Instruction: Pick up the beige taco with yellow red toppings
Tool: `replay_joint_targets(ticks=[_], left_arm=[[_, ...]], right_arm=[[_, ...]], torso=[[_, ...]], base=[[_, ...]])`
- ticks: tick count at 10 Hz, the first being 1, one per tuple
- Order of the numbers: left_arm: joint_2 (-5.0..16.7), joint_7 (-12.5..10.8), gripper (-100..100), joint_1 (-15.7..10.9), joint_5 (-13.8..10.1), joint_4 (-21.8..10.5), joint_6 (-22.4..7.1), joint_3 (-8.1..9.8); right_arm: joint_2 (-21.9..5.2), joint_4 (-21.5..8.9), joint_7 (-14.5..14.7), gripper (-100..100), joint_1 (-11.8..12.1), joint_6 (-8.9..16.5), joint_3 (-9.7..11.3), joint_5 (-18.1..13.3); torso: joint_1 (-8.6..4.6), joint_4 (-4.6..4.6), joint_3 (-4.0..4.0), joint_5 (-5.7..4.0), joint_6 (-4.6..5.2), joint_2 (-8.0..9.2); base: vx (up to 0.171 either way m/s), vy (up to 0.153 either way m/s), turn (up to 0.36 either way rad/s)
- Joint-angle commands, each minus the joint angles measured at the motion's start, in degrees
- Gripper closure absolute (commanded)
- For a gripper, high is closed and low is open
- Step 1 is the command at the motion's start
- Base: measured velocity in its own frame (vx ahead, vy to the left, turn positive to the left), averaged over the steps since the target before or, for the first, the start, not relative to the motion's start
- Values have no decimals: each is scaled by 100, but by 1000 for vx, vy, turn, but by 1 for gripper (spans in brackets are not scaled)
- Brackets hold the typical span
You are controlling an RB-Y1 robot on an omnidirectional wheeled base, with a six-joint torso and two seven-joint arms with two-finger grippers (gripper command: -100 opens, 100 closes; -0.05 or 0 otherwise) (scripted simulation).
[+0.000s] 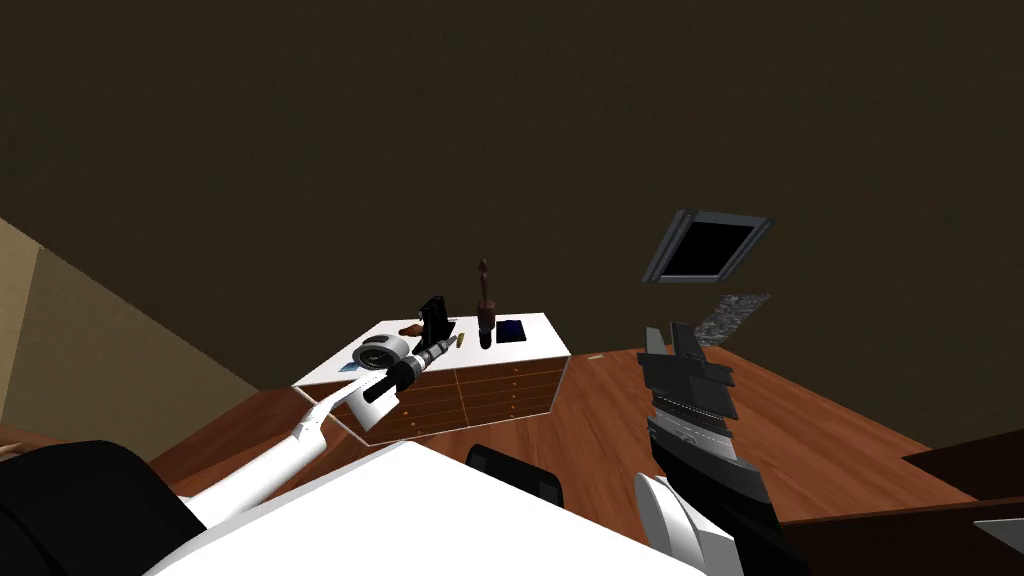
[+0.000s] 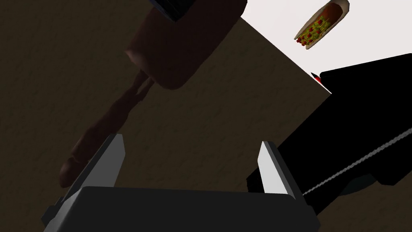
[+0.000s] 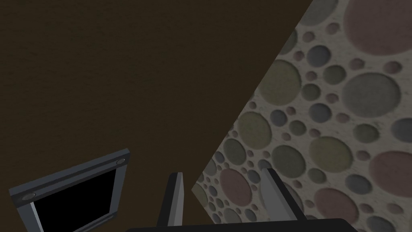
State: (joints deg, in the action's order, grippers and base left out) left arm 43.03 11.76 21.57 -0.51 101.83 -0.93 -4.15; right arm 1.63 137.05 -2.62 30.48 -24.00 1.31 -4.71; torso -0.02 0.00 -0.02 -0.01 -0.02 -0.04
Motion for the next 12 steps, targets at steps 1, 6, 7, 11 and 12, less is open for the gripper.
replay_joint_targets(ticks=[1, 6, 7, 11, 12], left_arm=[[271, -35, -100, 16, -28, -286, -153, -158], [604, -151, -100, -21, -101, -752, -324, -404], [759, -226, -100, -37, -141, -915, -403, -541], [1044, -400, -100, -64, -228, -1366, -548, -835], [1175, -496, -100, -77, -274, -1616, -614, -988]], right_arm=[[0, 0, 0, 0, 0, 0, 0, 0], [0, 0, 0, 0, 0, 0, 0, 0], [0, 0, 0, 0, 1, 0, -1, 0], [0, 0, 0, 0, 1, 0, -1, 0], [0, 0, 0, 0, 1, 0, -1, 0]], torso=[[0, 0, 0, 0, 0, 0], [4, -1, -3, 2, -1, -5], [6, -1, -2, 1, -6, -4], [7, -2, -5, 2, -6, -8], [5, -3, -7, 1, -3, -12]], base=[[30, -31, -265], [28, -14, -132], [43, -11, -158], [43, -7, -138], [82, -11, -274]])
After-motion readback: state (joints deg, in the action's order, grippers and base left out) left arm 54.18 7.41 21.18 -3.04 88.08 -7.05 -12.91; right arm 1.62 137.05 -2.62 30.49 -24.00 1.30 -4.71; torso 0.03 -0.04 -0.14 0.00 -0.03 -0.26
